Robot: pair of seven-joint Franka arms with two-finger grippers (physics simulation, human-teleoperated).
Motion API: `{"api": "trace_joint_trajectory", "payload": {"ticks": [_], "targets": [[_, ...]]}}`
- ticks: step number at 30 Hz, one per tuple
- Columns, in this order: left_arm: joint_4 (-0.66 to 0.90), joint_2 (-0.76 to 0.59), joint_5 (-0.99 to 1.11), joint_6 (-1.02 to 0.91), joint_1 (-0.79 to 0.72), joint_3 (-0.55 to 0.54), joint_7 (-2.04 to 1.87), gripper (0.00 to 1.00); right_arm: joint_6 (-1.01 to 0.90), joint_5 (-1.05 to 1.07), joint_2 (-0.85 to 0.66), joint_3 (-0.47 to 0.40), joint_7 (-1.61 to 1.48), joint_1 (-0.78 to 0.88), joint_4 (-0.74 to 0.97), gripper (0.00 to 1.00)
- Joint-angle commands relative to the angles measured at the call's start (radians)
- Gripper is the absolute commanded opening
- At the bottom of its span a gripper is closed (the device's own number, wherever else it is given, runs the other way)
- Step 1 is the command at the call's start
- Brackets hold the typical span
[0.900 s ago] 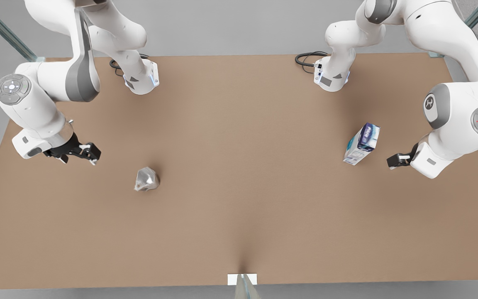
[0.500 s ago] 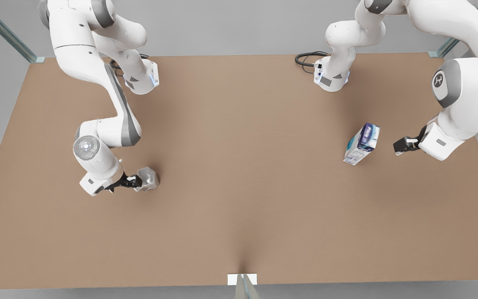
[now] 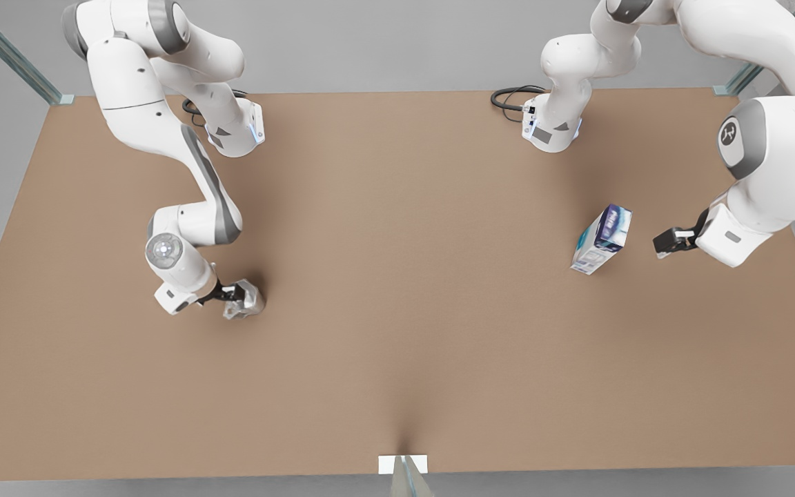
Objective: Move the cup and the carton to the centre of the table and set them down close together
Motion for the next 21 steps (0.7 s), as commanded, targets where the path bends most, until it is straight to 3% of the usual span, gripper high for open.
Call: {"api": "trace_joint_trajectory", "payload": {"ticks": [1, 8, 10, 13, 21], "targets": [[-0.001, 0.000, 0.000, 0.000, 0.000, 0.000, 0.000, 1.00, 0.000, 0.000, 0.000, 0.000, -0.001, 0.000, -0.003, 1.00], [-0.001, 0.003, 0.000, -0.002, -0.001, -0.002, -0.002, 1.00, -0.020, 0.000, -0.019, 0.009, -0.010, 0.009, -0.062, 0.99], [0.001, 0.006, 0.002, -0.002, -0.001, -0.002, -0.002, 1.00, -0.020, 0.000, -0.029, 0.020, 0.001, 0.009, -0.086, 0.92], [0.001, 0.006, 0.002, -0.002, 0.000, -0.002, -0.002, 1.00, -0.020, 0.000, -0.028, 0.025, 0.007, 0.009, -0.085, 0.21], [0.001, 0.004, 0.002, -0.002, -0.001, -0.005, -0.002, 1.00, -0.015, 0.003, -0.020, 0.029, 0.027, 0.009, -0.063, 0.21]]}}
